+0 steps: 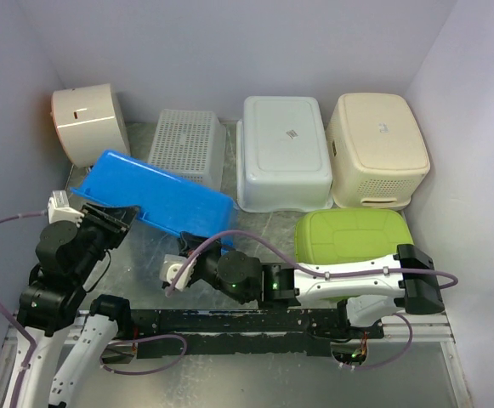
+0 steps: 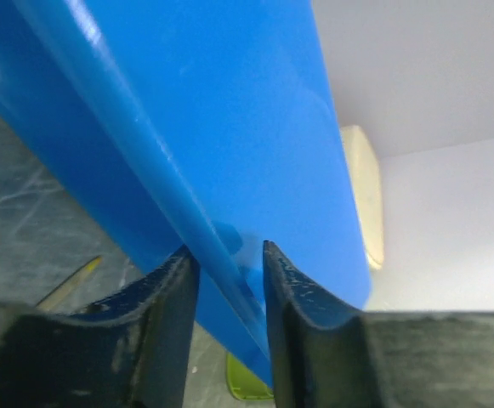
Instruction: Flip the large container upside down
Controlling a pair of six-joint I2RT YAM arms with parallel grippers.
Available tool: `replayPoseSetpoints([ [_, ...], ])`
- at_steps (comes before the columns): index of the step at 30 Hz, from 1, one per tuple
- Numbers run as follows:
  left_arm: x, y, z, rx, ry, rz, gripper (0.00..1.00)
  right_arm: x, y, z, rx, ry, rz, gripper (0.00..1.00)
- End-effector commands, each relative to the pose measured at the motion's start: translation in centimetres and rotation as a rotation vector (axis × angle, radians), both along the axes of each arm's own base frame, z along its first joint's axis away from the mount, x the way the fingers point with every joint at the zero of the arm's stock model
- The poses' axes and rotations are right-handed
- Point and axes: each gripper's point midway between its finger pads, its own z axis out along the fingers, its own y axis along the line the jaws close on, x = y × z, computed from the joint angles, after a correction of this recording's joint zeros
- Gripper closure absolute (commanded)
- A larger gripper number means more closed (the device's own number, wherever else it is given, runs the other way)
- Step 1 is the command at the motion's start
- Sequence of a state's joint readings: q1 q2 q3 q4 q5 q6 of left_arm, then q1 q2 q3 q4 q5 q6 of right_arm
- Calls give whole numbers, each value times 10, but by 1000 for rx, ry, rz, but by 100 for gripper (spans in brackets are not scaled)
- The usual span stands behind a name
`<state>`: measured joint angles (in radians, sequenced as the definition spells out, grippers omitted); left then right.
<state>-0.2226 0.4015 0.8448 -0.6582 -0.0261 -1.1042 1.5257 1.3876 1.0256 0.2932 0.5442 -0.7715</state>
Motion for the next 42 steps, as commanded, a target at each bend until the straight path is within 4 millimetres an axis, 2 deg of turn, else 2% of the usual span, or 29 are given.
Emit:
replayPoseSetpoints([
  [1,-1,24,-8,50,7,117,50,-4,-14,-38,-102,33,-30,100],
  [3,-6,26,-12,54,30,122,40,-6,-15,-53,-124,48,-33,100],
  [5,-12,27,-17,62,59,121,35,-7,-17,-64,-127,69,-35,100],
  [7,-19,29,-24,69,101,121,26,-8,-16,-72,-124,89,-32,100],
  [9,-30,31,-32,80,145,120,21,-9,-16,-76,-108,109,-33,100],
  [14,-57,25,-45,68,211,67,13,-14,-15,-80,-57,148,-15,100],
  [17,-78,26,-60,61,314,59,11,-15,-11,-78,-26,152,5,100],
  [20,-94,28,-55,47,330,62,10,-18,-4,-80,-34,151,28,100],
  [23,-97,35,-26,31,233,91,10,-22,-4,-93,-65,180,40,100],
  [26,-85,41,26,24,55,126,8,-36,-4,-111,-71,290,88,100],
  [28,-62,38,57,46,-33,123,5,-50,-2,-122,-63,372,126,100],
  [29,-51,35,65,67,-49,109,5,-56,-1,-127,-57,418,142,100],
  [30,-38,32,68,91,-46,100,4,-62,2,-133,-52,465,158,92],
  [32,-13,26,62,123,-6,86,5,-72,9,-145,-44,551,172,60],
  [34,9,16,61,162,-11,39,6,-70,13,-154,-58,604,118,38],
  [36,28,11,62,201,-18,17,6,-62,10,-159,-74,629,30,33],
  [38,40,11,61,240,-17,20,6,-53,2,-152,-70,620,-40,31],
  [42,54,11,62,288,-48,19,6,-31,-29,-119,61,634,-149,27],
])
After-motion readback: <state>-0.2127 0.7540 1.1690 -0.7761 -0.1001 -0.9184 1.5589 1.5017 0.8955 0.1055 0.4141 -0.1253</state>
